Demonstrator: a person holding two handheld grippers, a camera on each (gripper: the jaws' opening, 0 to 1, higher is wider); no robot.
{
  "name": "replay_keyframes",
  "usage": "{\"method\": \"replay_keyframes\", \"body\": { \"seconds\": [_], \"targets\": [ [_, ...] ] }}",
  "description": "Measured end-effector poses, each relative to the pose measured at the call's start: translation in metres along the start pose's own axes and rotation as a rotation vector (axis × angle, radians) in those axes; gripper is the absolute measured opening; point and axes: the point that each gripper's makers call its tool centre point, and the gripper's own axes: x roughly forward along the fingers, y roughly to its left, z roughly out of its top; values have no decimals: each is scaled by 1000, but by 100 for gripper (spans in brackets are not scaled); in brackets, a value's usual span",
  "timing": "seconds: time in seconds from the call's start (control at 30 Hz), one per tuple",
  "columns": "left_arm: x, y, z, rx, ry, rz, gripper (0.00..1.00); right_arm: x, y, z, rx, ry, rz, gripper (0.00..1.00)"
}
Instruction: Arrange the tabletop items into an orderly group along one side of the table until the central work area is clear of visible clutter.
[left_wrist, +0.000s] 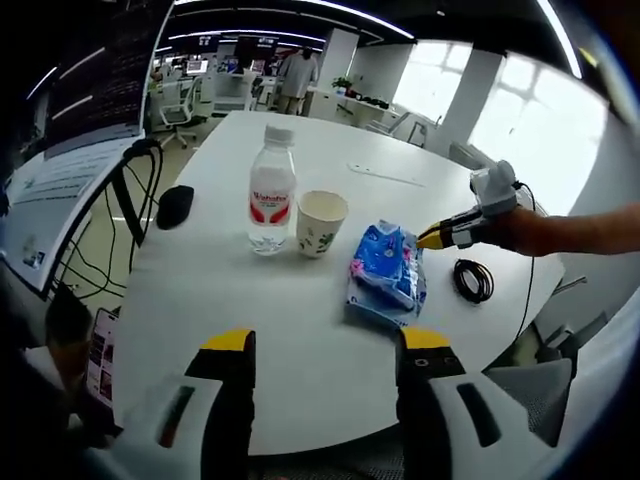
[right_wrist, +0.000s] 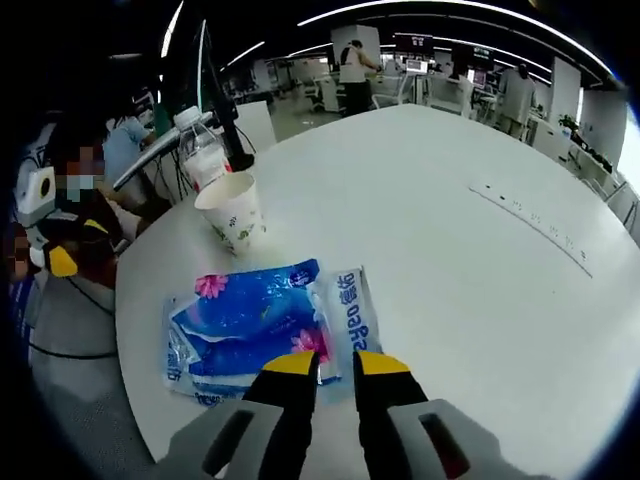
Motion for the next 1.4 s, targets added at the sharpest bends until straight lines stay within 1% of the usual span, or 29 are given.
{"method": "replay_keyframes", "body": {
  "seconds": [0.03,0.17,0.23,0.33,0.63,0.73,0.83,0.9,0.93,0.97,1.1,1.2,1.4],
  "targets": [
    [0,0,0,2,1,0,56,-3,3,-4,3,4,0,14],
    [-1,-2,1,6,-3,-5,57,7,9,-5,8,34,-1,17],
    [-2,-1,2,6,-5,-4,56,12,9,-3,4,42,-4,15],
    [-4,0,3,0,-14,0,56,10,10,-4,-11,42,-7,13],
    [-5,0,3,-4,-17,-2,56,5,11,-10,1,39,-11,9],
    [-6,-2,3,-1,-14,-4,56,7,8,-6,14,22,-17,9],
    [-7,-3,3,3,-13,-6,56,11,10,-2,3,24,-11,9],
    [-8,-3,4,2,-14,-6,56,10,13,-3,-10,27,-13,6],
    [-9,-3,4,0,-16,-5,56,10,14,-2,-16,29,-15,3],
    [-10,-2,4,-1,-18,-4,56,10,14,-2,-19,27,-15,3],
    [-12,2,2,-5,-20,2,56,10,14,-6,-30,35,-4,1],
    [-13,5,0,-11,-21,3,56,8,14,-11,-15,29,-1,1],
    [-10,3,-1,-5,-16,-3,56,3,9,-19,7,20,-9,1]
  ]
}}
